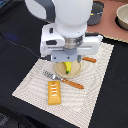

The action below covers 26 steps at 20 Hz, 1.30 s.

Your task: Interact with the objects in diverse but meaningful ways.

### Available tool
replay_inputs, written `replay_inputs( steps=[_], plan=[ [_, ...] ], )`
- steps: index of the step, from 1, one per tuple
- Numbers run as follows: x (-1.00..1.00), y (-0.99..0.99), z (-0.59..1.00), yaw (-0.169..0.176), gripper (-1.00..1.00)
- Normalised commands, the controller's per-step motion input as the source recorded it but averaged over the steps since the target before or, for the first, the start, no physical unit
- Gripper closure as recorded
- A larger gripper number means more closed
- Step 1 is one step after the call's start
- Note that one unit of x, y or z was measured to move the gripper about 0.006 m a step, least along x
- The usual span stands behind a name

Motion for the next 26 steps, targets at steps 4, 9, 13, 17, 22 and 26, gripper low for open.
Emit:
replay_inputs(
  steps=[4,9,13,17,22,26],
  plan=[
    [0.02,0.24,0.04,0.000,-1.00],
    [0.32,0.32,0.37,0.000,-1.00],
    [0.16,0.23,0.16,0.000,-1.00],
    [0.08,0.21,0.06,0.000,-1.00],
    [0.00,0.16,-0.03,0.000,-1.00],
    [-0.13,0.04,-0.22,0.000,-1.00]
  ],
)
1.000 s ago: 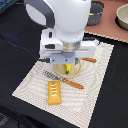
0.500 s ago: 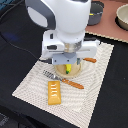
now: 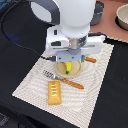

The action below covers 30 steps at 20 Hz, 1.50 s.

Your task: Interact with the objects in diverse but meaningful ways.

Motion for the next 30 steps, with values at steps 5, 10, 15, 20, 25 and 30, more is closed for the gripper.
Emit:
replay_inputs(
  steps=[5,10,15,20,25,30],
  plan=[
    [-0.14,0.03,-0.25,0.000,-1.00],
    [-0.15,0.01,-0.28,0.000,-1.00],
    [-0.14,0.00,-0.21,0.000,1.00],
    [-0.10,0.00,-0.15,0.000,1.00],
    [-0.06,0.01,-0.10,0.000,1.00],
    [-0.03,0.02,-0.07,0.000,1.00]
  ],
)
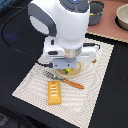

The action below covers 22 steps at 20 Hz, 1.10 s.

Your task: Interact with the objects in diverse but meaningful ways.

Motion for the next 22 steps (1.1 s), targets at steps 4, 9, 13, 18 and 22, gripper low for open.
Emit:
replay_inputs(
  steps=[4,9,13,18,22],
  plan=[
    [-0.02,0.31,0.73,0.000,1.00],
    [-0.17,0.43,1.00,0.000,1.00],
    [-0.17,0.51,0.99,0.000,1.00],
    [-0.14,0.61,0.71,0.000,1.00],
    [-0.22,0.63,0.41,0.000,1.00]
  ],
)
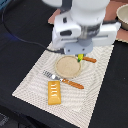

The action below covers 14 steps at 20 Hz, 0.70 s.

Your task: Interact with the objects in diverse but meaningful ways.

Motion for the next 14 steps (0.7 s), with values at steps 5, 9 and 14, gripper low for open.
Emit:
replay_inputs(
  steps=[5,9,14],
  plan=[
    [-0.25,0.53,0.23,0.000,1.00],
    [-0.18,0.45,0.11,0.000,1.00],
    [-0.02,0.46,-0.07,0.002,1.00]
  ],
)
